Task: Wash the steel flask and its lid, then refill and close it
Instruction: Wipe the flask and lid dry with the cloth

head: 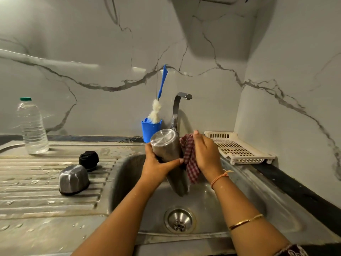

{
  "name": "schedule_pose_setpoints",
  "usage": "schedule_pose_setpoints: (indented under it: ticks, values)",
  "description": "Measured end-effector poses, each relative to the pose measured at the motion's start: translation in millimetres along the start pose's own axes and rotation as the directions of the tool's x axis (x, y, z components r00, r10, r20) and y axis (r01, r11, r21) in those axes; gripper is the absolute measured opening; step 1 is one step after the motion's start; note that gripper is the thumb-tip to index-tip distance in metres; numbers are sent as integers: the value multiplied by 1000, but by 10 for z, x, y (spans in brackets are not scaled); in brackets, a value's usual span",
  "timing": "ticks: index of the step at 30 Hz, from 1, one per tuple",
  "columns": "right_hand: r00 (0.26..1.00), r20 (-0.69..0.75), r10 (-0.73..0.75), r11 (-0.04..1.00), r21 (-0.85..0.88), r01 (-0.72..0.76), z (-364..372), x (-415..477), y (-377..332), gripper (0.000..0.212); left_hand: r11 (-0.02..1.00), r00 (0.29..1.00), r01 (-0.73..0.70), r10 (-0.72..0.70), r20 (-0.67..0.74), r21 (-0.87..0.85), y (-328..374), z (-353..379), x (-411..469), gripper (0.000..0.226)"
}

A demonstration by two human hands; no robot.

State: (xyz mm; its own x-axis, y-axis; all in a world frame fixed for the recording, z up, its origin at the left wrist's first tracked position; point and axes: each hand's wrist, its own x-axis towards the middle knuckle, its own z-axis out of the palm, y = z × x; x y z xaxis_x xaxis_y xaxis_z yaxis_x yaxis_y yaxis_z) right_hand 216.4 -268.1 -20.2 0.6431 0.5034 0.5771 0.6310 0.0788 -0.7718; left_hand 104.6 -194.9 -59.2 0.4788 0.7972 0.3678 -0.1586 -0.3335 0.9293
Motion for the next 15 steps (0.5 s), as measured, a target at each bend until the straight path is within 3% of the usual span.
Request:
schedule_pose_setpoints:
  ticks: [2, 4, 6, 9, 11, 13, 15]
  values:
    - [997, -73, -16, 994, 104, 24, -19, 6, -58, 42, 996, 998, -33, 28, 64, 78, -26, 1, -17, 88]
    - [976, -83, -202, 978, 33, 205, -60, -7, -137, 43, 969, 988, -90, 57, 146, 230, -64, 19, -52, 85]
    - [918, 71, -389, 906, -149, 396, -43, -54, -206, 42, 926, 974, -171, 108, 197, 338, -99, 29, -68, 86]
    - [860, 326, -393, 738, -446, 506, 92, -100, -222, 36, 840, 951, -289, 197, 237, 460, -76, 37, -105, 86]
    - [914, 290, -284, 816, -427, 389, 75, -89, -224, 35, 803, 936, -336, 225, 271, 492, -40, 41, -138, 85]
    - [964, 253, -82, 955, -256, 148, -49, -12, -197, 39, 777, 918, -376, 237, 319, 505, -3, 46, -159, 88]
    - [951, 286, 116, 992, -88, -95, -209, 53, -142, 40, 747, 899, -412, 238, 368, 522, 24, 48, -173, 88]
